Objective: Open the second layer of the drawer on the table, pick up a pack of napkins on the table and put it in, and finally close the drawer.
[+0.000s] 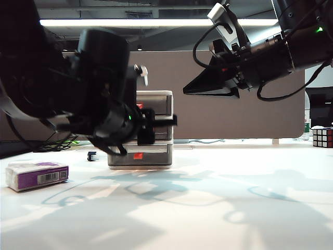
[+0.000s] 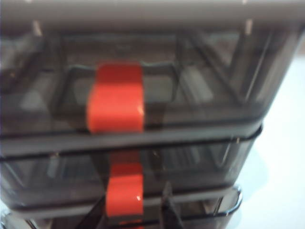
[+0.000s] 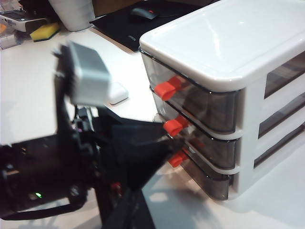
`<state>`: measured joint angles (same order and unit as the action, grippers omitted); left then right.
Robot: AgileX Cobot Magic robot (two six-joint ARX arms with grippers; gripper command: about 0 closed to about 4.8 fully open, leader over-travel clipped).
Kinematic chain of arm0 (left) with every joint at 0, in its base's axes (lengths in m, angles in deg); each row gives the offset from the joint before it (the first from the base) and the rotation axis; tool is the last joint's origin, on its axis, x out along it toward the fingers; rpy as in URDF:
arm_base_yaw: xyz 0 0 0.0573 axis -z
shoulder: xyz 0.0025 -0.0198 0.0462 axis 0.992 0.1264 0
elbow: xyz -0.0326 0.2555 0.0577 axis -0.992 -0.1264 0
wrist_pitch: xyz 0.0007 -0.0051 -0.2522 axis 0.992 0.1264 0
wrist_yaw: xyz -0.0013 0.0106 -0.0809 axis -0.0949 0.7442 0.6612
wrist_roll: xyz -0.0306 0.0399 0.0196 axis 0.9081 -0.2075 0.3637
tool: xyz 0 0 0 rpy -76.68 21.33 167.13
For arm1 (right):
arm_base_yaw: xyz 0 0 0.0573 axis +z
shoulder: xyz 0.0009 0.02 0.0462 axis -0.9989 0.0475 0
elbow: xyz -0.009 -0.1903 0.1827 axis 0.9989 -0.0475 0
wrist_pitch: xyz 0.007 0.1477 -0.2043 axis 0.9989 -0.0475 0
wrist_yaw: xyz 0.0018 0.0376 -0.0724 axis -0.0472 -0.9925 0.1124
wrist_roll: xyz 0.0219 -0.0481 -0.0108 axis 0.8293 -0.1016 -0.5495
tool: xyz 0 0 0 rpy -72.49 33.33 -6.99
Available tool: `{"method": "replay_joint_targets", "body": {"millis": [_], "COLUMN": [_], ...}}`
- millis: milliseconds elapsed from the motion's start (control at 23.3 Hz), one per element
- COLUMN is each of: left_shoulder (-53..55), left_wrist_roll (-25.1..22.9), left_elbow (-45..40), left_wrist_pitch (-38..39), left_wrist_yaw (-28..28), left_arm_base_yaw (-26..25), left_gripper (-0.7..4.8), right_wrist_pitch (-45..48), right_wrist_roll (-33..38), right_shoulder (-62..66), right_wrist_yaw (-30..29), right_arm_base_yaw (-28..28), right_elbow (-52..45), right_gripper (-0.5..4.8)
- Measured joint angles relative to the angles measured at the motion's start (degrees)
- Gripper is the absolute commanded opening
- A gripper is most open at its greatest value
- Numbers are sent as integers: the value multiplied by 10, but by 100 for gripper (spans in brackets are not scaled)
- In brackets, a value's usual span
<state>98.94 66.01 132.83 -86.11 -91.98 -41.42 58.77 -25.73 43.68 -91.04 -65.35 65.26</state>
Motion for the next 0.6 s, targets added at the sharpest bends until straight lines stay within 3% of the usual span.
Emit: {"method": "replay_joint_targets", "body": {"millis": [602], "left_shoulder": [3], "left_wrist_roll": [-15], "left_elbow": [4], "left_wrist_pitch": [-22], "left_wrist_yaw": [-26], "left_arm_base_yaw": [0], "left_gripper": [129], "right_wrist_pitch": [-2], "right_wrist_roll": [0], "right_shoulder": [0], "right_wrist_yaw": [0], "right_arm_base_yaw": [0], "right_elbow": [0], "right_gripper": [-5]}}
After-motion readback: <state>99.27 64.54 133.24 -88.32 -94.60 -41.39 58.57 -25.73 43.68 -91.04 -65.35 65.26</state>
